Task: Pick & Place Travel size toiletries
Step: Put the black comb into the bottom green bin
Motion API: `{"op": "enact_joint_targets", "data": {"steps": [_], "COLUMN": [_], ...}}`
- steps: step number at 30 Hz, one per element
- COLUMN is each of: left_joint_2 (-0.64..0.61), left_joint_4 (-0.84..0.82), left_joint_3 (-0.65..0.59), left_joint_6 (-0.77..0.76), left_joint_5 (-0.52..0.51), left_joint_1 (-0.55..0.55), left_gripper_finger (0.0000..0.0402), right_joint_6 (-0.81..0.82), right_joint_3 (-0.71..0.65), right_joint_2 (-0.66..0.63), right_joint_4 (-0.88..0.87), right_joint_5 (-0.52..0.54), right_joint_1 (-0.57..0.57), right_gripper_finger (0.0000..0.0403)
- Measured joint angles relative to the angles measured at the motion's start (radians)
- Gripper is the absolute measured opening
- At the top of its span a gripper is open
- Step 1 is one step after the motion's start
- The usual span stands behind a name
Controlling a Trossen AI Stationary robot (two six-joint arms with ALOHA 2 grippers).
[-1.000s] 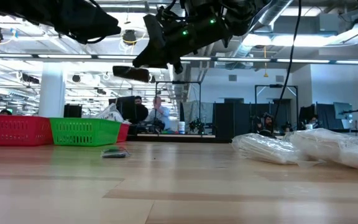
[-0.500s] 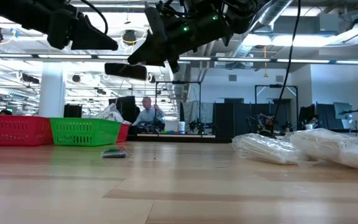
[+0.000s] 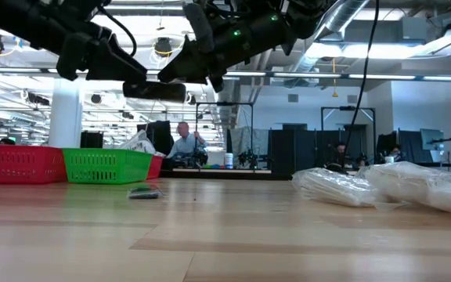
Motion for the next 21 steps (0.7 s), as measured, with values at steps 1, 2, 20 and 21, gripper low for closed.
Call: {"op": "enact_joint_targets", "data": {"steps": [1,2,20,21], "left_joint_2": [0.0,0.0,0.0,0.0], "left_joint_4": [-0.004,-0.012,-0.085,-0.086], "left_joint_3": [0.0,0.0,0.0,0.0], "left_joint_6": [-0.001,-0.003,-0.038,-0.04], "left_joint_5": [0.01,0.031,0.212,0.228], "left_joint_1": [0.002,0.006,0.074,0.074], "left_gripper_finger": [0.0217,0.0218,0.0181,0.0173], "right_joint_6": [0.0,0.0,-0.007,-0.007], "right_joint_3": [0.0,0.0,0.0,0.0], "right_joint_2": [0.0,0.0,0.0,0.0], "right_joint_4": [-0.002,-0.005,-0.028,-0.028], "right_joint_5": [-0.005,-0.016,-0.057,-0.057], "right_joint_1": [0.001,0.001,0.032,0.032], "right_gripper_finger": [0.0,0.0,0.0,0.0]}}
